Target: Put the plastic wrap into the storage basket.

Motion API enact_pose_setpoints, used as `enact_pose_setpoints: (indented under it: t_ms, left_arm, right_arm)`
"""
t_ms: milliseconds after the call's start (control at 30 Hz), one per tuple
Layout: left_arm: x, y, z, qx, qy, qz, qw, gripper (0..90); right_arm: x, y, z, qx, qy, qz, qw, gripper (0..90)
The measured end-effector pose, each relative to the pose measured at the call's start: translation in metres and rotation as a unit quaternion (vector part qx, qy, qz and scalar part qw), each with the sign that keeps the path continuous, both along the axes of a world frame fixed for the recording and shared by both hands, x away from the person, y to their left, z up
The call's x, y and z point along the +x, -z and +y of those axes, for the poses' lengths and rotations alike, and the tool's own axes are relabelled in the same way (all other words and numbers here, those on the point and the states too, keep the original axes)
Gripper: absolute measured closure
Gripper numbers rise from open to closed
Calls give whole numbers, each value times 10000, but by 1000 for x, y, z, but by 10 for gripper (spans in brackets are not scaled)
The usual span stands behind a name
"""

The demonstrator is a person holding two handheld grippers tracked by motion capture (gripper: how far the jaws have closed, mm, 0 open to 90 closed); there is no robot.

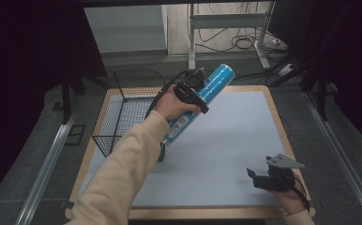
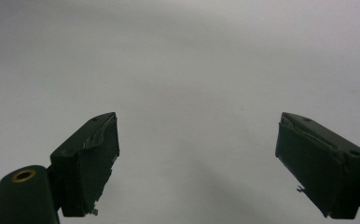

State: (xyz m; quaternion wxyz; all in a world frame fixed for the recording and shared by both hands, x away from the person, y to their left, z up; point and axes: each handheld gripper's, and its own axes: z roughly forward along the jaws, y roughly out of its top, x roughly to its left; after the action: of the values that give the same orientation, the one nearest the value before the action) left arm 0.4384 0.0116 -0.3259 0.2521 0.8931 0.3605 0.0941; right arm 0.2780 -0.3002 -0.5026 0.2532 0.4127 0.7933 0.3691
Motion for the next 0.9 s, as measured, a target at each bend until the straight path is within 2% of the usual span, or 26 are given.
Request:
enact_pose_setpoints:
  t_ms: [133, 400, 600, 667, 900]
  left_arm:
    - [6, -3, 7, 91, -30, -10, 10000, 318]
    - [17, -7, 21, -3, -227, -12, 9997, 318]
    - [22, -13, 33, 62, -361, -59, 9993, 318]
    - [24, -12, 38, -51, -439, -14, 9990, 318]
    - [32, -8, 54, -8, -669, -16, 9978, 318]
  right_arm:
    - [0, 0, 0, -8, 0, 1, 10000, 137]
    - [1, 1, 0, -16, 5, 20, 10000, 138]
    - [1, 2, -1, -23, 10, 18, 10000, 138]
    - [1, 2, 0, -31, 15, 20, 10000, 138]
    - [1, 2, -1, -28, 29, 27, 10000, 138]
